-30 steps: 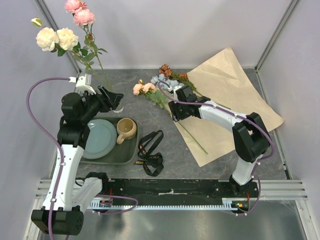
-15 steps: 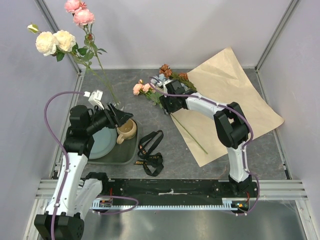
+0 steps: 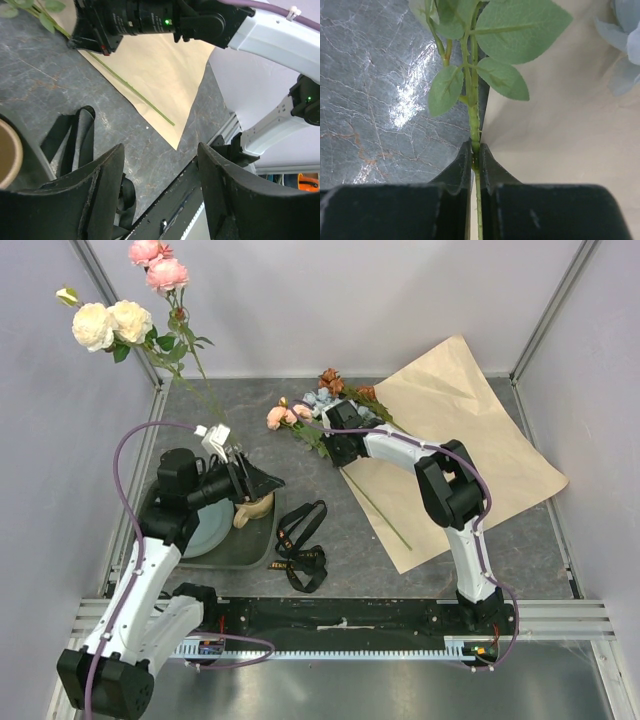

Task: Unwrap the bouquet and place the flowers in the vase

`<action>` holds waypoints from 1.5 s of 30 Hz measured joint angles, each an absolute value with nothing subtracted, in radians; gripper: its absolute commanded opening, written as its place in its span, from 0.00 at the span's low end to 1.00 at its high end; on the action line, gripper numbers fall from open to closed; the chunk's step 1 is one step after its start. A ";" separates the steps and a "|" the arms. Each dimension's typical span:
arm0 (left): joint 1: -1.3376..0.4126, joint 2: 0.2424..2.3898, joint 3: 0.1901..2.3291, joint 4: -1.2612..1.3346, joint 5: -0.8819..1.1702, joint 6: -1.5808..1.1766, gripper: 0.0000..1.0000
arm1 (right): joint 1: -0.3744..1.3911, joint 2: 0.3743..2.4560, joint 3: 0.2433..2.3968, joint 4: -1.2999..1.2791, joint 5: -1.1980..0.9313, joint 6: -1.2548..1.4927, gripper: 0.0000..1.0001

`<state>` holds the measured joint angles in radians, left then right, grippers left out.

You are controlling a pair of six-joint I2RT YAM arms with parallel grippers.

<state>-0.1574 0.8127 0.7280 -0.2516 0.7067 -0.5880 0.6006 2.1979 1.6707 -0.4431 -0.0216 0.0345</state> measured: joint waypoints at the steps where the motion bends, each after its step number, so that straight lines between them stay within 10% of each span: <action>1: -0.171 0.816 0.728 -0.251 0.705 -0.592 0.66 | 0.601 2.198 1.671 -0.443 -0.021 0.033 0.05; 14: -0.363 0.926 0.728 -0.115 0.634 -0.715 0.69 | 0.608 1.893 1.576 -0.452 -0.019 0.041 0.00; 23: -0.435 1.062 0.789 0.035 0.575 -0.840 0.52 | 0.608 1.576 1.294 -0.275 -0.124 0.135 0.00; 30: -0.465 1.142 0.870 0.100 0.529 -0.872 0.63 | 0.609 1.408 1.114 -0.064 -0.276 0.225 0.00; 35: -0.499 1.186 0.918 0.103 0.513 -0.870 0.46 | 0.611 1.328 1.041 0.070 -0.324 0.255 0.00; 45: -0.526 1.215 0.984 0.098 0.443 -0.831 0.45 | 0.610 1.285 0.991 0.208 -0.404 0.286 0.00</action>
